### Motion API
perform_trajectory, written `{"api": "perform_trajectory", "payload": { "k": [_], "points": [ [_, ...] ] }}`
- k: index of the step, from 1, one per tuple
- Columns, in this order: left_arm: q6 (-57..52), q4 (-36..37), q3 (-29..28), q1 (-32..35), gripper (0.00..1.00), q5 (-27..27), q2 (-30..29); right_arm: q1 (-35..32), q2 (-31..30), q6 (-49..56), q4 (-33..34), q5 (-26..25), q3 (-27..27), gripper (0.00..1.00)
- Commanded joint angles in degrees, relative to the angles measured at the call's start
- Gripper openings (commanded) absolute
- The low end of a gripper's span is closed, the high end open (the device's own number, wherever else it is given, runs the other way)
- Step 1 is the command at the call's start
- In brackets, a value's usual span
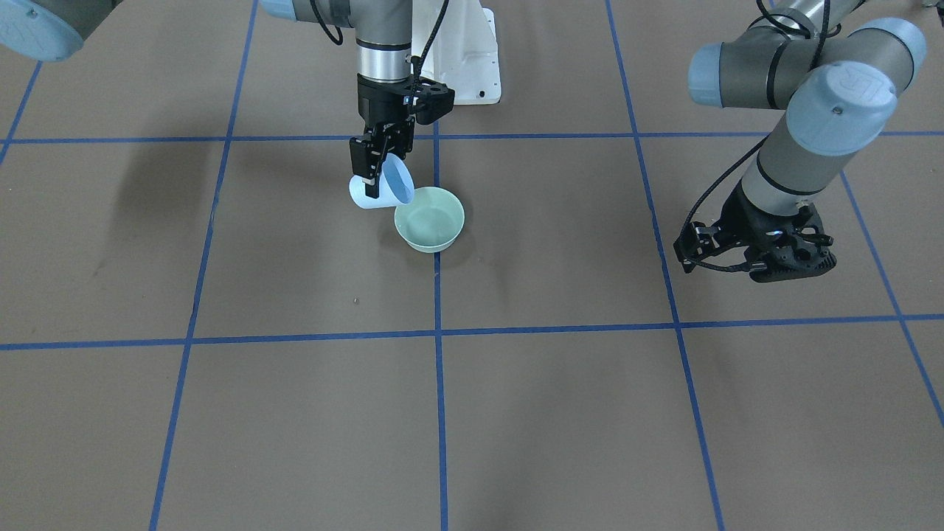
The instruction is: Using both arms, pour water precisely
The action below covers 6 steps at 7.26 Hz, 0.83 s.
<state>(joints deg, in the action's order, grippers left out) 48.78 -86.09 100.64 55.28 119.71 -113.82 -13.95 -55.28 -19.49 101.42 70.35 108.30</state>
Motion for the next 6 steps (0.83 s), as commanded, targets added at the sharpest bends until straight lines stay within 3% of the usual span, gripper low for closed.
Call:
{"api": "perform_trajectory", "payload": {
  "k": [1,6],
  "points": [
    [0.0,0.0,0.0,0.0,1.00,0.0,0.0,-0.1,1.8,1.4,5.4,0.2,-0.1,0.28],
    [0.0,0.0,0.1,0.0,1.00,0.0,0.4,-0.1,5.1,2.7,7.8,0.1,-3.2,0.27]
  ]
}}
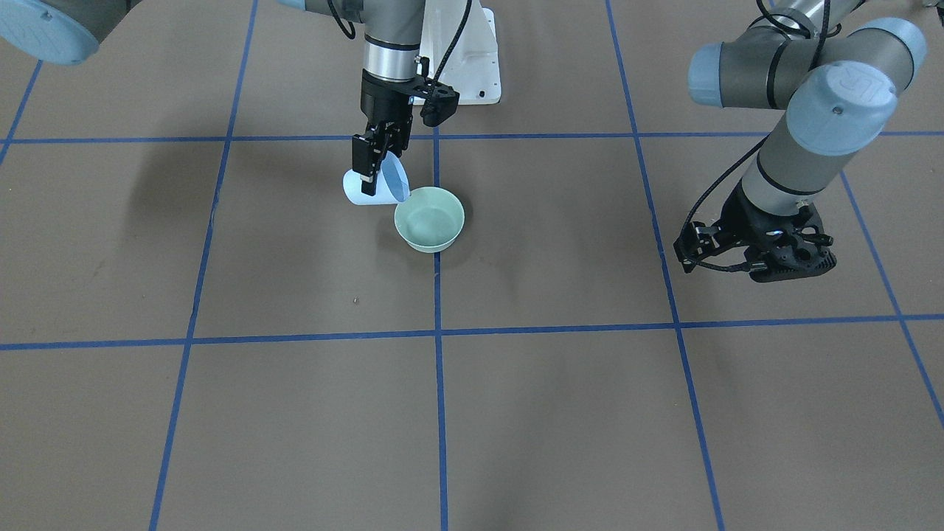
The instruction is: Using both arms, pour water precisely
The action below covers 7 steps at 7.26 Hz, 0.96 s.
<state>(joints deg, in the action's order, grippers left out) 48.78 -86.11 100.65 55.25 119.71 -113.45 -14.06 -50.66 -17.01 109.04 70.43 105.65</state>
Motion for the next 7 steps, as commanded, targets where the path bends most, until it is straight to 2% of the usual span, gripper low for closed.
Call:
{"api": "perform_trajectory", "payload": {
  "k": [1,5,7],
  "points": [
    [0.1,0.0,0.2,-0.1,1.00,0.0,0.1,0.0,1.3,1.6,3.2,-0.1,-0.5,0.26],
    [0.1,0.0,0.2,-0.1,1.00,0.0,0.1,-0.2,3.6,4.1,9.9,-0.3,-0.5,0.26],
    [0.1,0.0,0.2,-0.1,1.00,0.0,0.1,-0.2,3.6,4.8,10.8,-0.3,-0.5,0.26]
  ]
}}
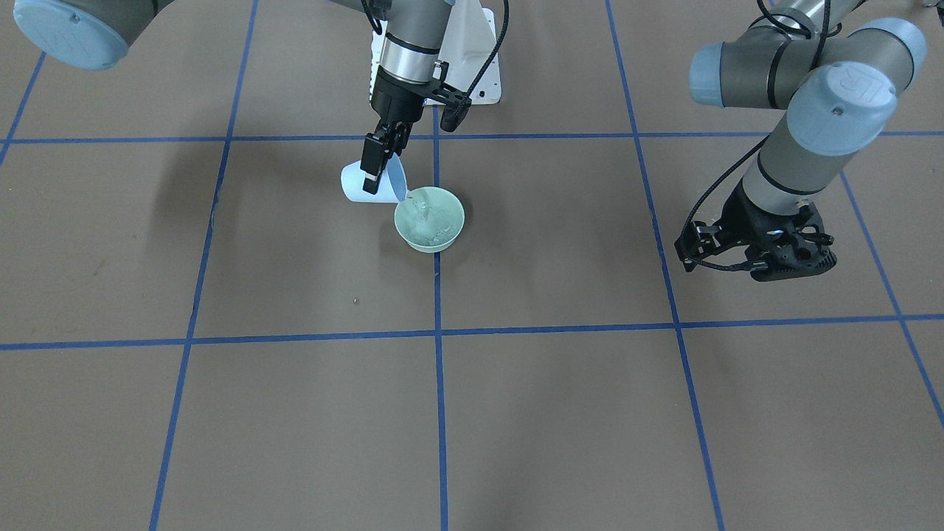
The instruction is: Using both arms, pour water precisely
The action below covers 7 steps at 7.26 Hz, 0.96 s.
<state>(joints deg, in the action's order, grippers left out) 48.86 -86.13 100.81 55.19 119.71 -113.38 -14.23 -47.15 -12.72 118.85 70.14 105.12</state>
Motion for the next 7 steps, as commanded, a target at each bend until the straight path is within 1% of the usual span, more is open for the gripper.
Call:
{"api": "perform_trajectory", "payload": {
  "k": [1,3,4,5,6,7],
  "points": [
    [0.0,0.0,0.0,0.0,1.00,0.0,0.0,-0.1,0.2,-0.1,0.3,0.0,0.3,0.26],
    [0.0,0.1,0.3,0.0,1.00,0.0,0.0,-0.4,-0.6,-1.8,-6.0,0.1,0.4,0.26],
    [0.0,0.1,0.3,0.0,1.00,0.0,-0.1,-0.4,-2.3,-4.4,-9.9,0.3,0.5,0.26],
    [0.0,0.1,0.4,-0.1,1.00,0.0,-0.1,-0.7,-4.0,-4.7,-15.3,0.4,0.5,0.26],
    [0.0,0.1,0.4,-0.1,1.00,0.0,-0.1,-1.1,-5.1,-6.1,-19.0,0.5,1.7,0.26],
    [-0.1,0.1,0.4,-0.1,1.00,0.0,-0.2,-1.1,-8.4,-8.3,-23.9,0.9,3.5,0.26]
  ]
}}
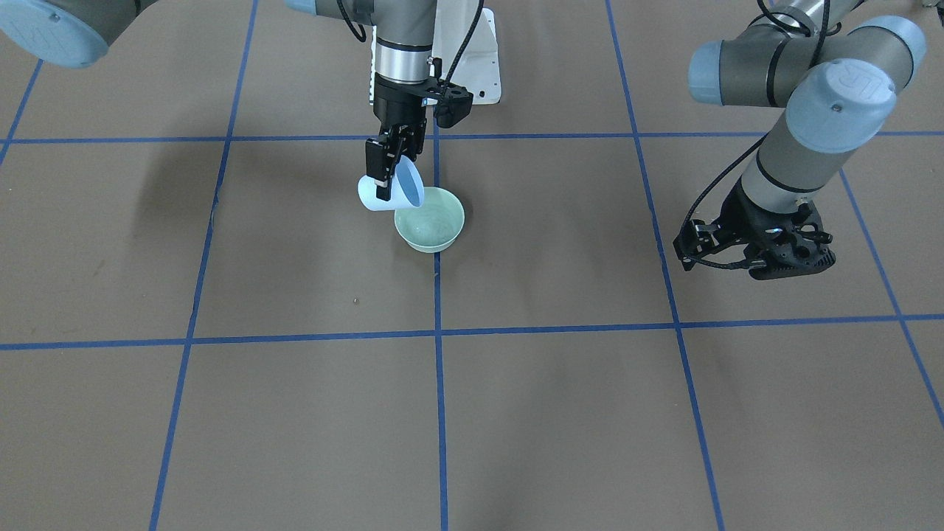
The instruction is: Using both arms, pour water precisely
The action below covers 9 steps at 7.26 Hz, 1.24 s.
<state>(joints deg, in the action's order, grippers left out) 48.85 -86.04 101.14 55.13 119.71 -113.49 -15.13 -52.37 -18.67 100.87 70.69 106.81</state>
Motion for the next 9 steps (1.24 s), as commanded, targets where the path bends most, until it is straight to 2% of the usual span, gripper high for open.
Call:
{"api": "perform_trajectory", "payload": {
  "k": [1,3,4,5,6,7,8,9],
  "points": [
    [-0.1,0.0,0.0,0.0,0.99,0.0,-0.1,-0.4,-6.7,-3.1,-11.9,1.4,3.7,0.26],
    [-0.1,0.0,0.0,0.0,1.00,0.0,-0.2,-1.5,-14.3,-8.7,-20.8,3.5,8.9,0.26],
    [0.0,0.1,0.1,0.0,1.00,0.0,-0.2,-1.7,-20.4,-10.8,-29.0,3.6,10.7,0.26],
    [0.0,0.1,0.1,0.1,1.00,0.0,-0.2,-1.9,-27.5,-13.4,-39.6,3.6,11.0,0.26],
    [0.0,0.1,0.2,0.1,1.00,0.0,-0.3,-2.7,-37.6,-14.8,-54.6,3.8,10.6,0.26],
    [0.0,0.1,0.3,0.1,1.00,0.0,-0.4,-6.4,-46.0,-14.8,-67.6,8.8,8.5,0.26],
    [0.0,0.2,0.5,0.1,1.00,-0.1,-0.4,-12.5,-50.8,-14.7,-79.3,15.1,3.5,0.26],
    [0.4,0.3,1.2,0.1,1.00,-0.1,-0.5,-18.4,-52.4,-14.8,-93.5,20.9,-5.6,0.26]
  ]
}}
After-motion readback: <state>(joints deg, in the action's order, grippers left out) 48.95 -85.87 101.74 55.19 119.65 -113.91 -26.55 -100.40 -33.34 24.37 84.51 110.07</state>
